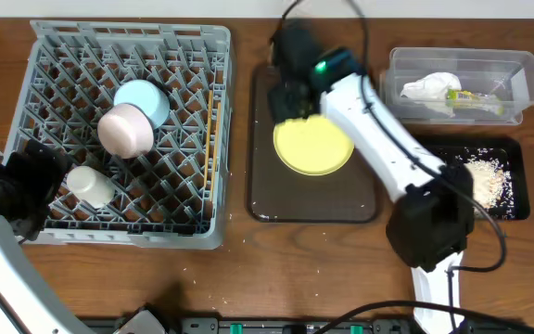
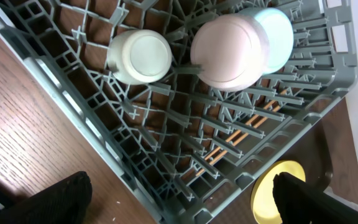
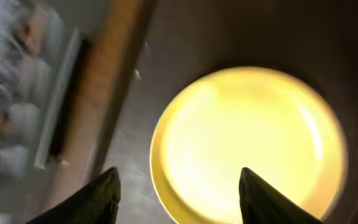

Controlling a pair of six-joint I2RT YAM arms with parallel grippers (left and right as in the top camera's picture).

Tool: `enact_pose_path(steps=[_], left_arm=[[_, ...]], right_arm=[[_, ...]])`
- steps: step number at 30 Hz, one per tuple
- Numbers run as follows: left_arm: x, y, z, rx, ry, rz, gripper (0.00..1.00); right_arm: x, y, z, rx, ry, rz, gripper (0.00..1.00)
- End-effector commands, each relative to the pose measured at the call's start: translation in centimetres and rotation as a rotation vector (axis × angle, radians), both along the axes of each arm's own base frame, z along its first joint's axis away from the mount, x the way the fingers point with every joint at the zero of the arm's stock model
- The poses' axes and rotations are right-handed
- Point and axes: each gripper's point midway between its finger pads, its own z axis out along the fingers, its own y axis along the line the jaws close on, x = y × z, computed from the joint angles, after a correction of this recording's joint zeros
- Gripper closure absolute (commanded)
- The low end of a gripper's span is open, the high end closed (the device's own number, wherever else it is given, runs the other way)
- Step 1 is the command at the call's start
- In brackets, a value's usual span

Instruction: Sort waste into correct bins and load items into the dishwasher

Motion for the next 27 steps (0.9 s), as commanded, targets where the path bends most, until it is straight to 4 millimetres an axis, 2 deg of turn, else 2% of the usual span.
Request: enact_pose_path(steps=[1,9,14,18,23,27], left_arm=[[-0.1,0.2,0.4,0.011,-0.005,0.008,0.06],[-0.1,0.2,0.4,0.01,-0.005,0.009,0.06],[-0.1,0.2,0.4,0.01,-0.005,0.008,0.06],[-0.1,0.2,0.4,0.01,-0.005,0.008,0.06],[-0.1,0.2,0.4,0.01,-0.005,0.009,0.06],[-0.1,0.2,0.4,0.01,-0.005,0.009,0.06]], right_arm=[[-2.1,0.8,-3.5,-0.056,0.031,0.022,0.44],[-5.5,2.0,-7.7,-0.113,0.069,0.087,0.54],[-5.8,1.1,-9.1,-0.208,0.015,0.084,0.62],[-5.8,0.9,-9.9,-0.216,0.007,0.081,0.67],[-5.8,0.4,-11.4,-0.211,0.027,0.073,0.68],[-6.1,0.5,-11.7,-0.177,0.061,0.092,0.68]])
